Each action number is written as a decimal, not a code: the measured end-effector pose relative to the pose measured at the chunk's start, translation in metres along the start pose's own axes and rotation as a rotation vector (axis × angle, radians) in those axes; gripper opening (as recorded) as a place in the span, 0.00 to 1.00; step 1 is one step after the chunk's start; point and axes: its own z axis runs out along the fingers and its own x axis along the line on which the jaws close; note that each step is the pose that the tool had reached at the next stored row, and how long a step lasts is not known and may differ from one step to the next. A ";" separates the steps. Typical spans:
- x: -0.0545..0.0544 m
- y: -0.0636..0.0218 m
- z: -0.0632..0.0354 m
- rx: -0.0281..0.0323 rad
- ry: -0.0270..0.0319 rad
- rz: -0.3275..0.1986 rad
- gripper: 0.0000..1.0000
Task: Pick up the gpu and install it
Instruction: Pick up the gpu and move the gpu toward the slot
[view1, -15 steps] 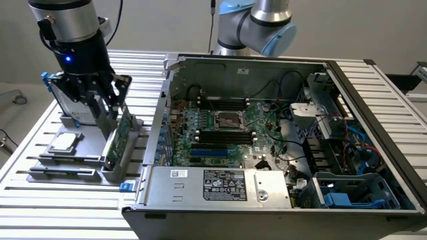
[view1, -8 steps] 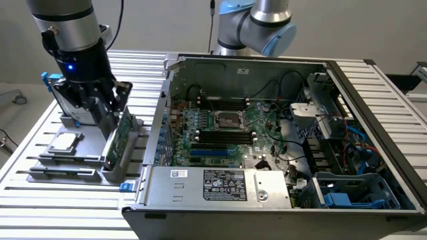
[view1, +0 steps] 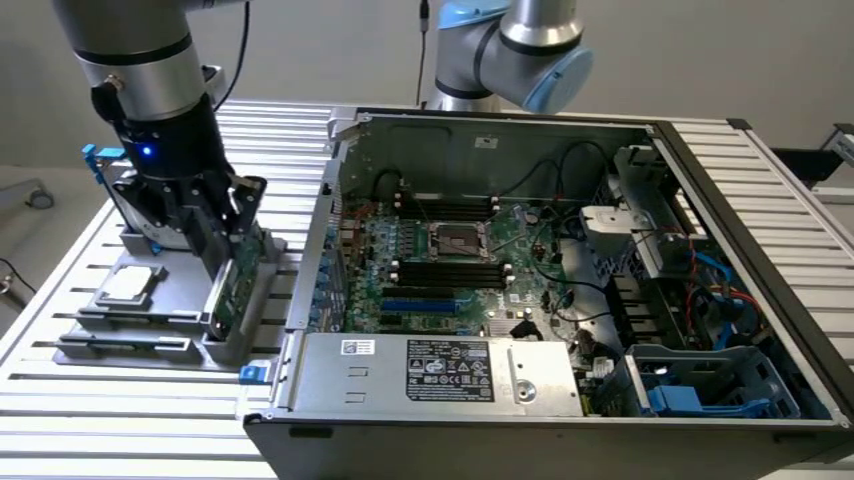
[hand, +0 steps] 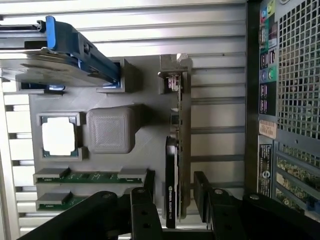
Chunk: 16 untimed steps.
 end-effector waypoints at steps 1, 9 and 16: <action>0.000 0.0000 0.0018 0.0001 0.0000 0.000 0.44; 0.001 0.0012 0.0163 0.0002 -0.0024 -0.010 0.44; 0.001 0.0050 0.0290 0.0001 -0.0078 -0.018 0.44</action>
